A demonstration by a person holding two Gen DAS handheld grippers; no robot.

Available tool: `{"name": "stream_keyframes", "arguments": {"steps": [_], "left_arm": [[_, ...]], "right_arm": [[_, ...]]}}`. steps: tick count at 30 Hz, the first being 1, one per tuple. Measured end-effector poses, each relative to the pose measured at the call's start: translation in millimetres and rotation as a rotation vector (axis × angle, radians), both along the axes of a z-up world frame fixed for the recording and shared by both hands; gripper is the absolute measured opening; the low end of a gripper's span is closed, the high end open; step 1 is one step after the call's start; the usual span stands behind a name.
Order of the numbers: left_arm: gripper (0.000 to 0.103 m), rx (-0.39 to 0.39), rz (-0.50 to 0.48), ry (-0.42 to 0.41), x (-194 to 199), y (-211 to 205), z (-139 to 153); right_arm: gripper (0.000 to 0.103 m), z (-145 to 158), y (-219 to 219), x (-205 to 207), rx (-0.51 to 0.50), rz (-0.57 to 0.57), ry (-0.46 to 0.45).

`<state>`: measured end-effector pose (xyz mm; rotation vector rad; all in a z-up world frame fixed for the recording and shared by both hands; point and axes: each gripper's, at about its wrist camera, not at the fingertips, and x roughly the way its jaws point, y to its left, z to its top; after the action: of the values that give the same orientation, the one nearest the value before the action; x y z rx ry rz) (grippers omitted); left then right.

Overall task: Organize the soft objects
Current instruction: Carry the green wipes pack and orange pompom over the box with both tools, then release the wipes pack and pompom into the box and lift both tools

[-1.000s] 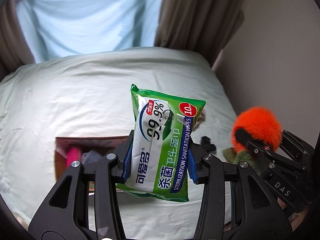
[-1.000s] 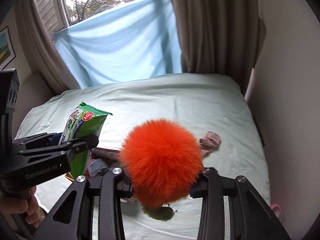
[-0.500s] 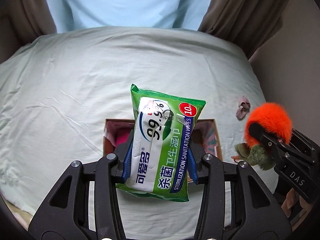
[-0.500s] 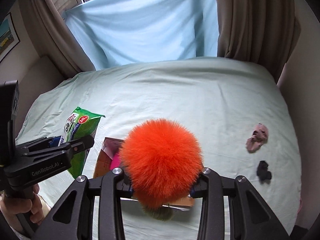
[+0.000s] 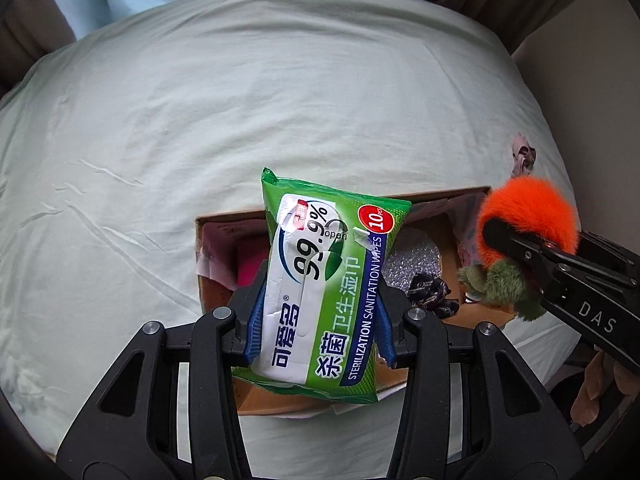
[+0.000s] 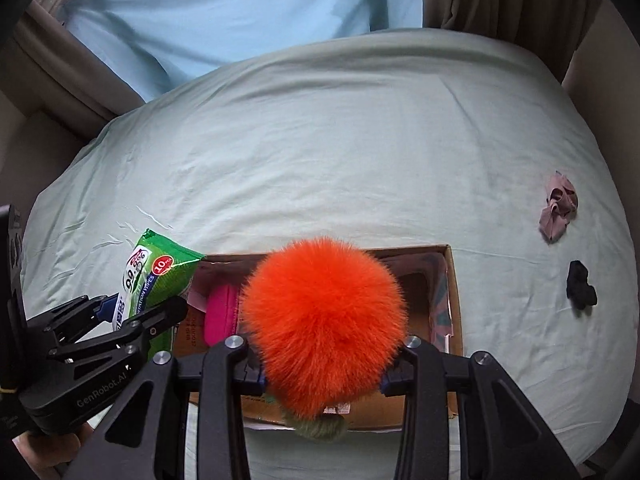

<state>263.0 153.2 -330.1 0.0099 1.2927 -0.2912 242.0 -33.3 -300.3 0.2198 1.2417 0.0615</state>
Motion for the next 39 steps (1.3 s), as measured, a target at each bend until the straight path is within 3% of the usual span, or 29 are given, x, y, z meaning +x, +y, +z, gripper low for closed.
{"name": "stream_keyframes", "arguments": {"steps": [9, 15, 16, 19, 20, 21, 30, 39], "left_arm": [[0.04, 0.024, -0.043, 0.074, 1, -10, -44], [0.041, 0.02, -0.075, 0.068, -3, -14, -46], [0.045, 0.022, -0.08, 0.064, -6, -14, -44], [0.102, 0.045, -0.096, 0.049, -14, -13, -42], [0.103, 0.046, -0.096, 0.045, -17, -11, -41], [0.103, 0.046, -0.095, 0.053, -20, -9, -42], [0.103, 0.028, -0.019, 0.046, -36, 12, -28], [0.103, 0.009, 0.012, -0.054, -58, 26, 23]], "right_arm": [[0.035, -57, -1, 20, 0.031, -0.042, 0.137], [0.035, -77, -1, 24, 0.054, -0.057, 0.177], [0.037, -79, -2, 25, 0.057, -0.062, 0.181], [0.06, -86, -5, 27, 0.067, -0.078, 0.2], [0.083, -86, -7, 26, 0.07, -0.09, 0.196], [0.099, -85, -10, 25, 0.072, -0.104, 0.184], [0.101, -67, -16, 8, 0.071, -0.118, 0.128], [0.101, -22, -8, -21, 0.07, -0.085, 0.048]]}}
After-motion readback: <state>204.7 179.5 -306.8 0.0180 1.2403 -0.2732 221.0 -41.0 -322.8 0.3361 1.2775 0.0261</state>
